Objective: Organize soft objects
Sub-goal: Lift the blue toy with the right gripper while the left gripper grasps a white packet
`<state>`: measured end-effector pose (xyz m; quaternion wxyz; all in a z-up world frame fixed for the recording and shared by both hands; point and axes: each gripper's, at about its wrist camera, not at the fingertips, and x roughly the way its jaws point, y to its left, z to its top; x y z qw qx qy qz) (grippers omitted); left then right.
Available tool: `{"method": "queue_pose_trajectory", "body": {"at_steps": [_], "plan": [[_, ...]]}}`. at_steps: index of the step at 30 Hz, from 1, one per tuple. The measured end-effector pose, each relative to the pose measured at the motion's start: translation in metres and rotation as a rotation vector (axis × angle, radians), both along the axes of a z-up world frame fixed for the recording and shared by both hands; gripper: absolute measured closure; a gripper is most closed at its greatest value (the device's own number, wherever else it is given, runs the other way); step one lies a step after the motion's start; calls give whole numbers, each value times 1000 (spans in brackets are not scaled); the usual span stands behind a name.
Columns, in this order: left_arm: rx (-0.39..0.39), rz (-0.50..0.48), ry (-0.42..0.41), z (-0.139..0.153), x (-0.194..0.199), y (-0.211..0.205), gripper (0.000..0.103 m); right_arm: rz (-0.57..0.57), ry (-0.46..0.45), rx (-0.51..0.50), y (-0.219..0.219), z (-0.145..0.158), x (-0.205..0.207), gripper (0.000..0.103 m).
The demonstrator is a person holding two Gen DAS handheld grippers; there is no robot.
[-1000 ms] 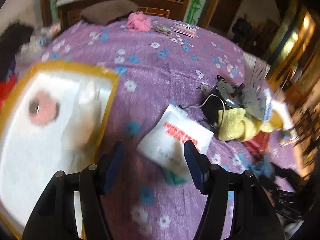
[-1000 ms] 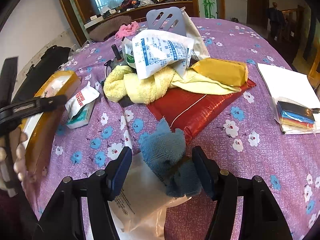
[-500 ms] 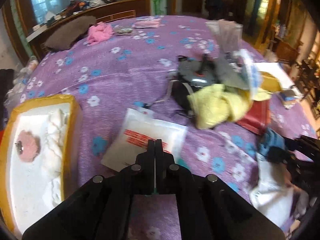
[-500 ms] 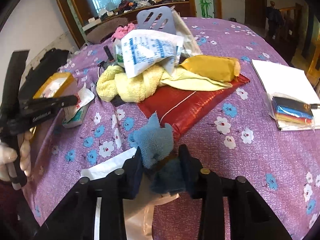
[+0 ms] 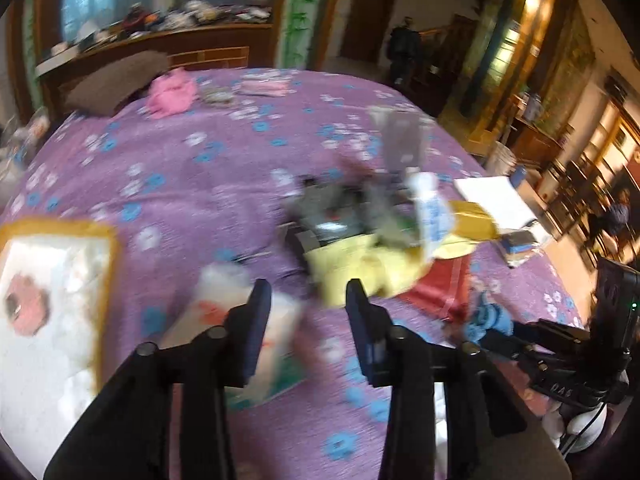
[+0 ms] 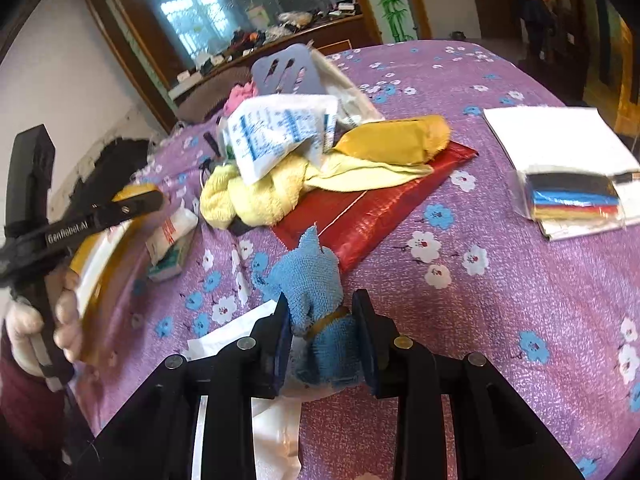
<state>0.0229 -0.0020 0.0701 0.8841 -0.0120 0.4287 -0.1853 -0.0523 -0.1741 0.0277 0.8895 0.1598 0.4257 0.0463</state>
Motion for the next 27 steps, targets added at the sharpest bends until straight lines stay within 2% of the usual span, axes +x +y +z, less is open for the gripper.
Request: {"method": "queue_pose_trajectory", "body": {"at_steps": [2,3,4,6,8,10,13,15,17,19,21,24,27], "plan": [[-1,-22,-10,4,3,-18,66,-15,-17,31,-7,0,-6,75],[17,-37,-27,8,8,-33,61,-17,-24,45,-10,1,-8,74],[40,-44,-43,12,11,-43,49,-16,-29,55,-13,3,-10,74],[98,-41,-97,17,19,-63,40,-14,-29,64,-16,3,-13,74],[159,-57,-138,18,27,-83,40,-10,-16,66,-20,0,-14,73],[222,-83,-141,14,36,-105,40,-13,9,49,-20,-5,-11,73],[323,-107,-158,4,40,-128,39,-10,31,51,-20,-7,-5,68],[363,-114,-187,3,37,-135,37,-6,21,36,-18,-3,-4,60],[367,-123,-193,5,33,-133,37,-1,18,31,-16,-2,-5,53],[320,-135,-215,14,26,-126,37,0,23,45,-17,-4,-4,52],[335,-126,-255,22,24,-118,37,3,22,58,-19,-6,-4,52],[341,-106,-279,25,30,-110,23,12,21,56,-17,-7,-2,52],[359,-147,-244,12,36,-116,23,18,21,52,-15,-7,-3,52]]}}
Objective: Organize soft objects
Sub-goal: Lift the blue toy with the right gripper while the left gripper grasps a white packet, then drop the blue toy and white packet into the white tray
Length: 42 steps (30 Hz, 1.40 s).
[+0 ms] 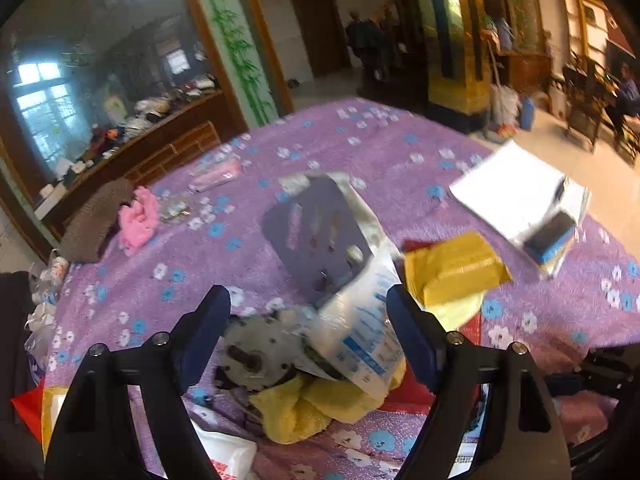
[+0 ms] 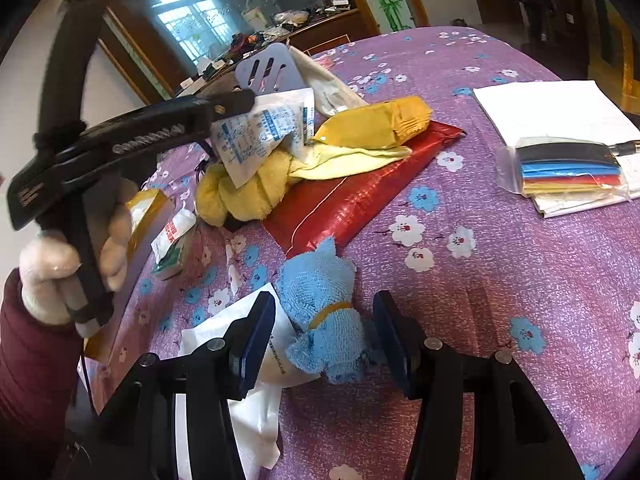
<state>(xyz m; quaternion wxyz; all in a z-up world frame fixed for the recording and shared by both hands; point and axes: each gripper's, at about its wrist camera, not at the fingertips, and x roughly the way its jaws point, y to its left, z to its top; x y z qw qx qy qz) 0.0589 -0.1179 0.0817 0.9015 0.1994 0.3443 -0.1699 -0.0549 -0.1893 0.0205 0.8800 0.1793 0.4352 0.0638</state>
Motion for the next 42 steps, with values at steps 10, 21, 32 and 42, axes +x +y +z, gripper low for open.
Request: {"method": "queue_pose_trajectory", "body": {"at_steps": [10,21,32,42], "plan": [[-11,-78,13,-4,-26,-25,87,25,1,-1,5,-2,2,70],[-271,-69,30,40,-73,34,93,-2,-55,-23,7,17,-16,78],[-420,55,-65,91,-133,160,92,96,-131,-19,52,75,-32,78],[-312,337,-72,70,-108,298,92,276,-103,44,152,100,36,78]]}}
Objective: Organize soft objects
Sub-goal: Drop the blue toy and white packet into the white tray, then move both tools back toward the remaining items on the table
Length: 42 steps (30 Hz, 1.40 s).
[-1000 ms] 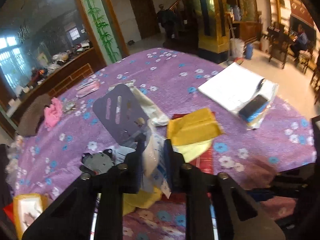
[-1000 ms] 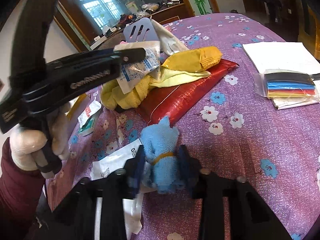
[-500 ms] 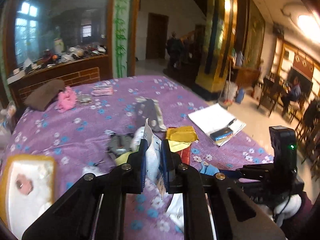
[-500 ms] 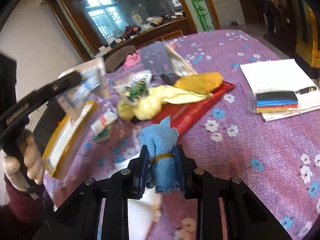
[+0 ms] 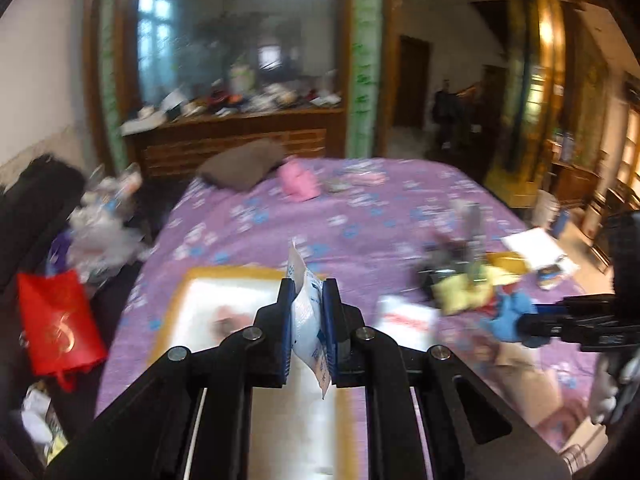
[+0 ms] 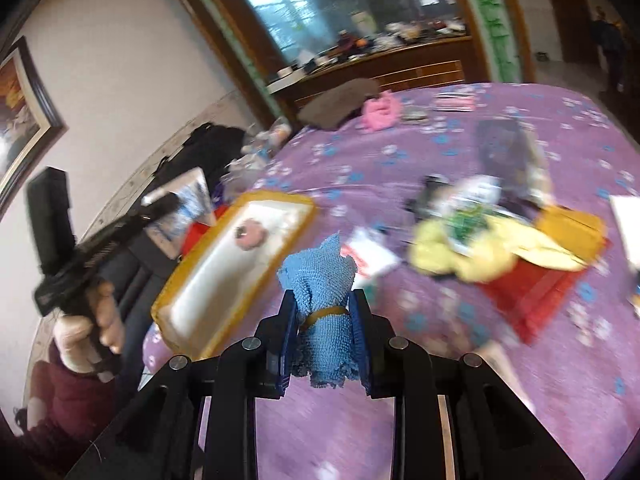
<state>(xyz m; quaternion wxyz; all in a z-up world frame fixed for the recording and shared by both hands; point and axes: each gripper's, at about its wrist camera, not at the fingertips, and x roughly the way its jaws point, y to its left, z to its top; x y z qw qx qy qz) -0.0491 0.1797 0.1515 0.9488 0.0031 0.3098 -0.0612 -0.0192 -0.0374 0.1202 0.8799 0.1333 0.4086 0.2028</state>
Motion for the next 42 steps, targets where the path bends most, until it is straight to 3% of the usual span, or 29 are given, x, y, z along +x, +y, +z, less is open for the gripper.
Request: {"method": "queue_pose_trajectory", "body": {"at_steps": [9,15,17,19,21,24,25,27,29,32,37,42], "plan": [[-44,121,122,-64,59,67,92,83,106,57,88,-20,101,78],[-65,153,151,-87,87,77,91,80,176,101,134,-50,168,78],[-85,182,152,-89,92,84,86,64,180,76,144,-60,188,77],[-130,204,166,-92,92,93,79,34,169,31,153,-69,200,72],[-153,213,177,-93,88,101,73,28,157,-10,168,-75,205,49],[-160,251,151,-87,73,108,54,46,109,-39,183,-76,205,29],[-165,266,138,-86,69,109,47,49,99,-46,186,-74,200,28],[-183,288,105,-85,59,109,42,51,81,-40,187,-68,191,28],[-189,289,96,-90,53,103,42,41,65,-29,179,-62,182,28],[-185,273,148,-98,58,88,42,21,50,-5,162,-56,169,28],[-307,285,248,-122,53,73,42,-11,31,23,123,-48,137,28],[-315,289,242,-117,44,56,42,-40,-17,-5,74,-24,85,28]]}}
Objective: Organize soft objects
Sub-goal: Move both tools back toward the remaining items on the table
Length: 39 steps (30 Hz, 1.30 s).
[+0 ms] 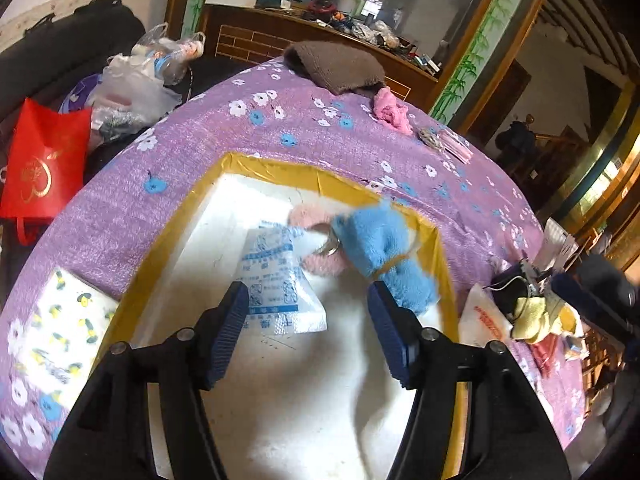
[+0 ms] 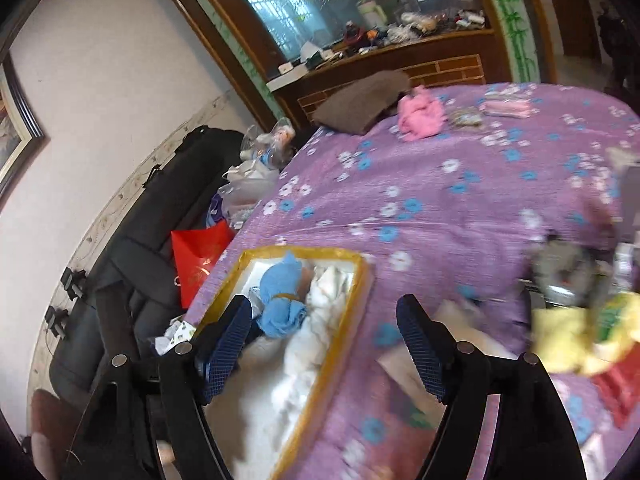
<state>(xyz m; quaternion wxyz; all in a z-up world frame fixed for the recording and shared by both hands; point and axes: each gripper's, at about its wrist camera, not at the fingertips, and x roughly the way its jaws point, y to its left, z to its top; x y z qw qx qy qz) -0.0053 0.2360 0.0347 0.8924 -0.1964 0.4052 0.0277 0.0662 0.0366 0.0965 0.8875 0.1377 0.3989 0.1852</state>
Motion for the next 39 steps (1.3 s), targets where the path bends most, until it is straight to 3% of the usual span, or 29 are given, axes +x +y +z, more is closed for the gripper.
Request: {"method": "queue_pose_trajectory", "body": {"at_steps": [5,7,10,12,16,21,24,29,37,39], "plan": [[2,37,-138,47,-18,-10,39,-60,-50,-22,-44,12,-50,26],[19,2,-128,53,-7,-22,30,-73,-46,-4,-63,9,-70,26],[54,-17,-2,42,16,-33,32,-110,-40,3,-93,6,-99,26],[59,-39,-35,50,4,-44,32,-157,-56,-17,-121,6,-120,26],[158,-123,-149,78,-36,-87,30,-271,-30,-46,-176,-12,-163,23],[93,-250,-99,68,-50,-141,31,-383,61,5,-224,-42,-191,23],[101,-318,-64,53,-52,-174,31,-396,96,30,-240,-48,-202,23],[49,-356,-4,33,-62,-200,31,-293,173,30,-233,-53,-190,23],[19,-254,-43,45,-72,-170,31,-67,363,251,-190,-73,-113,22],[7,-244,-40,45,-72,-165,31,-7,334,337,-179,-73,-92,24]]}}
